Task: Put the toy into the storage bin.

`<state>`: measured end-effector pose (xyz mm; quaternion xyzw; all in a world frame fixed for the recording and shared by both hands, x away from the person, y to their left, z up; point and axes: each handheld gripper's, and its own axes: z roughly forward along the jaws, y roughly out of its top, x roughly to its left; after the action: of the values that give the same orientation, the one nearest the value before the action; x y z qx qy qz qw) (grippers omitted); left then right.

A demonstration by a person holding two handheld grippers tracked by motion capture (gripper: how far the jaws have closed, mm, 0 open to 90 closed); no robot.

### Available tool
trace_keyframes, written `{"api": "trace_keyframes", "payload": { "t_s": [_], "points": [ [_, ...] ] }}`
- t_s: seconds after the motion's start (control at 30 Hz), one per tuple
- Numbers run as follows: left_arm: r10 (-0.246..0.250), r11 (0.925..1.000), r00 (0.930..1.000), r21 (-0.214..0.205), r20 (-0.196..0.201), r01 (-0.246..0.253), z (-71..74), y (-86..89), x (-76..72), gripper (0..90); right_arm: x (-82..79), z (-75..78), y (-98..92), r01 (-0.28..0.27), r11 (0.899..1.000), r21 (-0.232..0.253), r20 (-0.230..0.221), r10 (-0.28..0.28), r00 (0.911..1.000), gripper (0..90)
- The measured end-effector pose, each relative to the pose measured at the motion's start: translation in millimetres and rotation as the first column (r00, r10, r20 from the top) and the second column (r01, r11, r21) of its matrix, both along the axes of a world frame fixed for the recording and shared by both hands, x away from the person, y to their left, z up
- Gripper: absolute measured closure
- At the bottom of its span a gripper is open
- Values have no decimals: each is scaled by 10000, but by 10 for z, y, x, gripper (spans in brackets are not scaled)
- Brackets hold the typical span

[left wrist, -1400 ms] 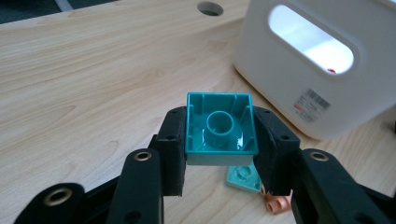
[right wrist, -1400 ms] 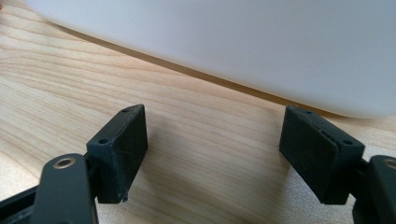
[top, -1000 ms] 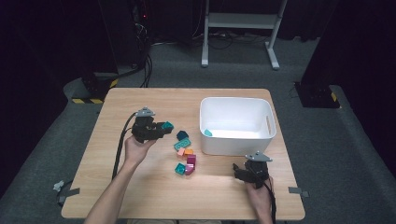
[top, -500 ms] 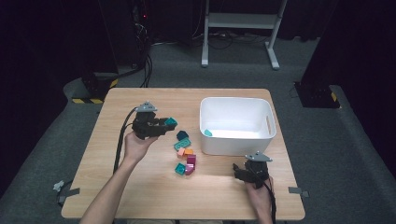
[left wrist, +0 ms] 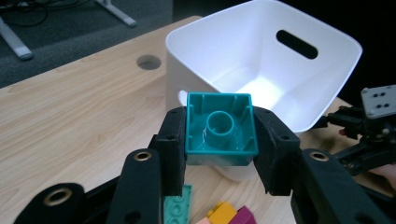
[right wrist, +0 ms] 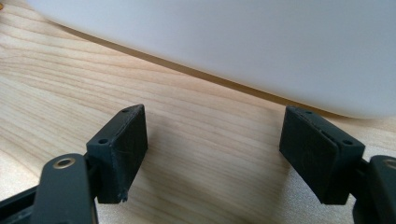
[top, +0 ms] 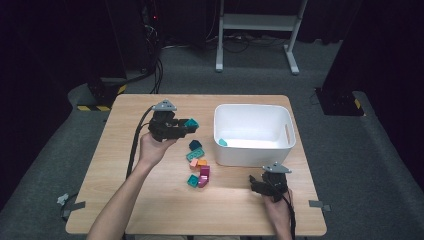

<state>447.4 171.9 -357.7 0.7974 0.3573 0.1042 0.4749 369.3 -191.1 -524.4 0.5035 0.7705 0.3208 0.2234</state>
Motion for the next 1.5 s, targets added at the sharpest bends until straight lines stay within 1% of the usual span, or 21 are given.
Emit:
{"api": "trace_keyframes", "payload": {
  "t_s": [0.07, 0.13, 0.23, 0.37, 0.43, 0.5, 0.67, 0.8, 0.97, 1.0, 1.07, 1.1, 1.27, 1.37, 1.5],
  "points": [
    [-70, 10000, 10000, -20, 6, 70, 2, -23, -11, 583, 0, 0, 0, 4, 10000, 2, -1, -4, 10000, 232],
    [-188, 9998, 9998, 43, 39, 188, 6, -63, -28, 583, 0, 0, 0, -2, 10000, 1, -2, 2, 10000, 232],
    [-225, 9997, 9997, 131, -19, 226, 19, -90, -19, 583, 0, 0, 0, -3, 10000, 3, 1, 3, 10000, 232],
    [-285, 9996, 9996, -89, -21, 284, 62, -120, 8, 582, 0, 0, 0, -4, 10000, 0, -1, 4, 10000, 232],
    [-401, 9990, 9992, -185, -59, 400, 83, -149, 13, 582, 0, 0, 0, 0, 10000, 3, 0, 0, 10000, 232],
    [-439, 9990, 9990, -27, -22, 439, 101, -188, 14, 582, -1, 0, 1, 0, 10000, 8, -11, 0, 10000, 232],
    [-607, 9981, 9982, 106, 21, 606, 132, -271, 22, 582, -2, 1, 2, 17, 10000, 12, -25, -17, 10000, 232],
    [-665, 9978, 9978, 8, -7, 665, 153, -330, 57, 582, 0, 0, 0, -5, 10000, -2, 1, 5, 10000, 231],
    [-858, 9963, 9963, -12, -10, 858, 156, -446, 85, 582, -1, 0, 1, 10, 10000, 4, -14, -10, 10000, 231],
    [-884, 9961, 9961, 12, -12, 884, 153, -462, 99, 582, -1, 0, 1, 2, 10000, 7, -12, -2, 10000, 231],
    [-901, 9959, 9958, 85, -142, 902, 146, -503, 125, 582, -3, 1, 2, 16, 10000, 6, -26, -16, 10000, 231],
    [-918, 9956, 9957, 172, -143, 921, 147, -524, 132, 582, -2, 0, 2, 4, 10000, 4, -14, -4, 10000, 231],
    [-1110, 9935, 9938, 223, -90, 1112, 151, -632, 138, 582, -1, 0, 1, -2, 10000, -1, -9, 2, 10000, 231],
    [-1186, 9922, 9929, 375, -91, 1188, 150, -692, 151, 582, -2, 1, 2, 15, 10000, 2, -24, -15, 10000, 231],
    [-1197, 9924, 9927, 262, -153, 1200, 141, -740, 183, 582, -1, 0, 1, -2, 10000, -3, -12, 2, 10000, 231]
  ]
}}
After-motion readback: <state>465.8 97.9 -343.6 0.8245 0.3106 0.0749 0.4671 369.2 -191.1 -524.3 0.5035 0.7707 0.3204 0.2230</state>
